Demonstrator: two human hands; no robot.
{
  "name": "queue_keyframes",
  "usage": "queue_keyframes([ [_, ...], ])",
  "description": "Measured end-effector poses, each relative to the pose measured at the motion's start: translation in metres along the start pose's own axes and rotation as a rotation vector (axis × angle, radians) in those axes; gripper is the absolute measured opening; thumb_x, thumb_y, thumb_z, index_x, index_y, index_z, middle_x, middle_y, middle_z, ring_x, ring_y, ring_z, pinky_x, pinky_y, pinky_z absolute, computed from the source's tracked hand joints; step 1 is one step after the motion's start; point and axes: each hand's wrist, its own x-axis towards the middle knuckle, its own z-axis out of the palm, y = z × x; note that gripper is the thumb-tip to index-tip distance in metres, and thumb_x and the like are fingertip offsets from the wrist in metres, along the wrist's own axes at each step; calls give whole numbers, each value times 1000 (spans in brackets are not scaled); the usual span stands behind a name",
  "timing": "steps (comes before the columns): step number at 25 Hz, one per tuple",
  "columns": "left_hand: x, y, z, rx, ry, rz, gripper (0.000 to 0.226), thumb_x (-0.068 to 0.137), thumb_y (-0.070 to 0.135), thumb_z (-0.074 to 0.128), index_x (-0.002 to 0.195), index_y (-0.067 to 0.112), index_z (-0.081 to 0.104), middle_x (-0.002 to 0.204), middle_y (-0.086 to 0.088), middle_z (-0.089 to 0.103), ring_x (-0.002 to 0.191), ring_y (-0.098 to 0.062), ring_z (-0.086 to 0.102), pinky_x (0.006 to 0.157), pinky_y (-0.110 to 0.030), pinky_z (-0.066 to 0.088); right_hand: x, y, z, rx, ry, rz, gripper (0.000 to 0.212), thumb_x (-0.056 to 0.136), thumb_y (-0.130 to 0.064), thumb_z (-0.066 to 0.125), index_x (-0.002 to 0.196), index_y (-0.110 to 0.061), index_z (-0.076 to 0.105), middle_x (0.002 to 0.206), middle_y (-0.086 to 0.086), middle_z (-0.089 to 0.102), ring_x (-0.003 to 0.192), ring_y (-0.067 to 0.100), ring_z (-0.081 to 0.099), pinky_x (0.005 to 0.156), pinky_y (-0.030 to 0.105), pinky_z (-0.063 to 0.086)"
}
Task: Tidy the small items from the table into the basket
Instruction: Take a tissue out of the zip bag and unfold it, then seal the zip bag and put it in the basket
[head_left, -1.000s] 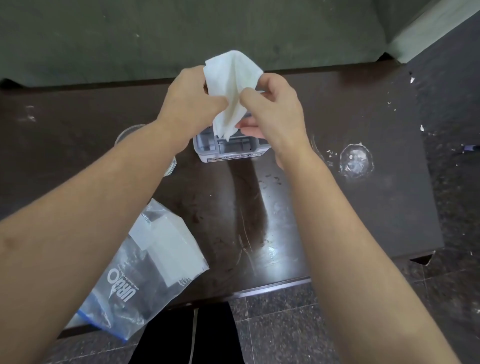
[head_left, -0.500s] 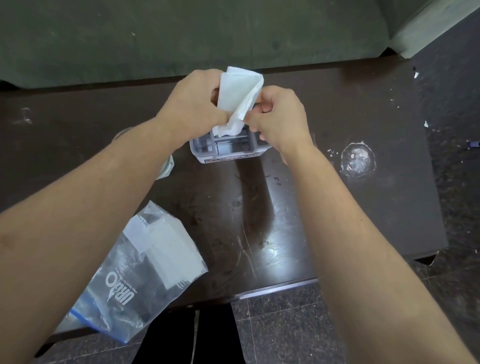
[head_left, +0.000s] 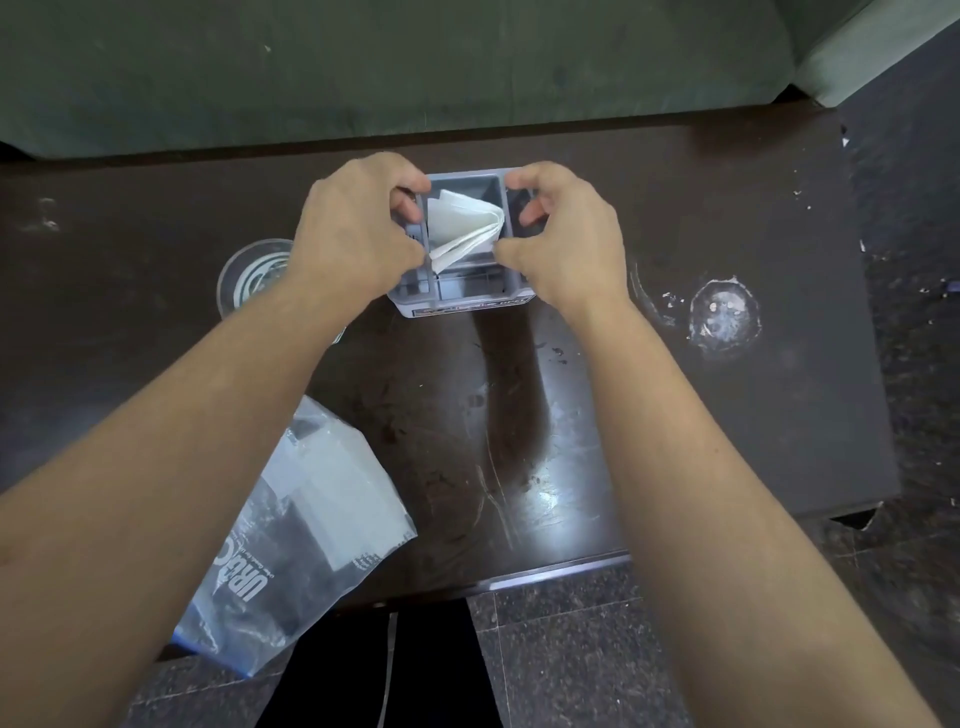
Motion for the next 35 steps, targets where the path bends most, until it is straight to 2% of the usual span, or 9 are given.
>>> queue_keyframes([
  [6,-57,-10,-8,-116,202,-42,39,74,1,59,109,19,62,94,6,65,69,-4,58,63,-4,41,-41,-4,10,135,271,34,39,74,-7,60,106,-29,64,84,-11,59,73,6,53,60,14,38],
  [9,-113,-35,-4,-211,263,-112,35,77,2,59,105,22,63,94,8,65,73,-4,59,76,-21,50,-88,-5,39,221,405,-1,31,71,-6,61,96,-24,68,80,-10,58,65,8,53,62,13,39],
  [16,-217,-120,10,-63,277,-286,36,80,4,61,114,15,58,107,9,52,102,-20,54,89,-39,45,-185,16,126,148,-17,146,30,82,-28,64,112,-28,62,101,-11,60,83,7,57,72,27,49],
  [21,-250,-186,1,-89,271,-824,64,80,19,69,135,7,39,135,-19,43,126,-31,38,102,-40,33,-197,20,151,-128,-265,79,48,81,-37,61,127,-29,49,118,-5,53,100,17,56,76,36,52],
  [25,-251,-195,-8,-517,379,-1043,54,84,19,67,131,7,44,112,-8,60,98,-21,58,85,-31,44,-193,22,155,-154,-313,84,50,81,-30,62,128,-24,49,118,-1,54,100,19,56,79,37,51],
  [27,-249,-197,-12,-618,416,-981,22,85,13,65,106,10,61,88,-1,61,80,-16,58,75,-28,49,-198,22,153,-171,-293,100,57,78,-31,65,131,-22,47,121,0,53,106,19,53,82,37,49],
  [29,-248,-197,-19,-593,409,-862,9,84,13,65,93,12,65,76,4,60,72,-13,57,66,-20,48,-207,22,151,-385,-112,-78,61,73,-32,66,131,-20,49,122,2,53,108,20,49,84,42,42],
  [32,-243,-185,-38,-567,352,-659,12,84,12,66,84,23,61,79,10,63,71,-1,61,66,-15,50,-210,9,144,-455,127,-383,53,71,-30,65,122,-18,58,120,3,57,107,17,44,85,42,36],
  [35,-238,-167,-58,-576,276,-495,31,80,10,71,84,34,54,80,12,67,75,2,65,68,-16,52,-203,-36,135,-253,56,-531,46,79,-35,61,123,-22,58,122,-2,58,114,13,44,89,35,31],
])
